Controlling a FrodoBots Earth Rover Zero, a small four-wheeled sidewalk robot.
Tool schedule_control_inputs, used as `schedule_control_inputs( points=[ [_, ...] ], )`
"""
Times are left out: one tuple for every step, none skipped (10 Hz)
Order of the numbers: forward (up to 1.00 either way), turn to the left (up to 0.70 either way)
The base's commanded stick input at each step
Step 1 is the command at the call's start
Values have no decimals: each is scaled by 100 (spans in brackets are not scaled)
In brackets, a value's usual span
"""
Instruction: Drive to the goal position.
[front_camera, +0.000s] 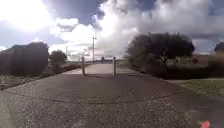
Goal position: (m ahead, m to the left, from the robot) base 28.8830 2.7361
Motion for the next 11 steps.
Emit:
schedule_control_inputs(
  points=[
    [70,0],
    [70,0],
    [70,0],
    [70,0],
    [70,0],
    [70,0],
    [70,32],
    [70,34],
    [70,35],
    [70,10],
    [70,2]
  ],
)
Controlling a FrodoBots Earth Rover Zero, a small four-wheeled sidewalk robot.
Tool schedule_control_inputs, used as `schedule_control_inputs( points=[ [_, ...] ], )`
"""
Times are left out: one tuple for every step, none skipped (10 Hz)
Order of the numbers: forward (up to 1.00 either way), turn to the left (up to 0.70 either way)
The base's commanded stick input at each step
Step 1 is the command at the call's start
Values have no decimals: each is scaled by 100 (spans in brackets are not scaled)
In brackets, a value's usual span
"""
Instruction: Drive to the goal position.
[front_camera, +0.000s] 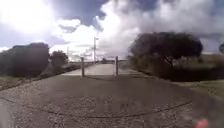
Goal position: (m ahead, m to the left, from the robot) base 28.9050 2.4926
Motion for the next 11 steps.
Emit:
schedule_control_inputs(
  points=[
    [70,20],
    [70,30],
    [70,7],
    [70,24],
    [70,31],
    [70,18],
    [70,5],
    [70,0],
    [70,0],
    [70,0],
    [70,0]
  ],
)
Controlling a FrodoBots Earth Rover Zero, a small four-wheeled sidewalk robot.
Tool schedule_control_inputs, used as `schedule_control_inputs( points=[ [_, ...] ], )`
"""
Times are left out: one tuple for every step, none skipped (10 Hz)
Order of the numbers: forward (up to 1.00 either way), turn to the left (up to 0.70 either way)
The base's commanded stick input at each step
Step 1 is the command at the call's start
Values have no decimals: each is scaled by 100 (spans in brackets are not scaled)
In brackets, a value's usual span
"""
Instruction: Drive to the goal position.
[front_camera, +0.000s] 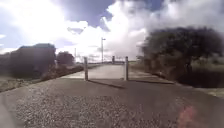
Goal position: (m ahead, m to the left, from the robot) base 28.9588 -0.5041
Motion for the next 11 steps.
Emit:
schedule_control_inputs(
  points=[
    [70,4],
    [70,14],
    [70,34],
    [70,20],
    [70,6],
    [70,0],
    [70,0],
    [70,0],
    [70,0],
    [70,0],
    [70,0]
  ],
)
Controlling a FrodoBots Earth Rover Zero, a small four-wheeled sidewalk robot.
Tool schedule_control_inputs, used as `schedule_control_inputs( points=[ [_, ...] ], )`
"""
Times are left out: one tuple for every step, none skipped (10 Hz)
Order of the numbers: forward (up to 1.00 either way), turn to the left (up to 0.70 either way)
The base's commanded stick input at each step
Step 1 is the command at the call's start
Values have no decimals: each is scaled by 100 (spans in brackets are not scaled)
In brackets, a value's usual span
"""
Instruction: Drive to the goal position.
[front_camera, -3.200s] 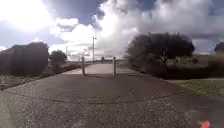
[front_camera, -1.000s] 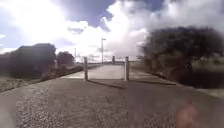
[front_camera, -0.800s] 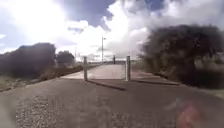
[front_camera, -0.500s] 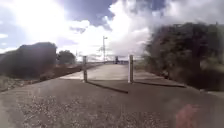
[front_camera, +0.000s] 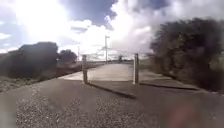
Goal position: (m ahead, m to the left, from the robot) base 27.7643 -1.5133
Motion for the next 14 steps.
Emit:
schedule_control_inputs(
  points=[
    [72,0],
    [78,0],
    [85,0],
    [85,0],
    [85,0],
    [85,0],
    [85,0],
    [85,0],
    [85,0],
    [85,0],
    [85,0],
    [85,-19],
    [85,-27],
    [85,-5]
  ],
)
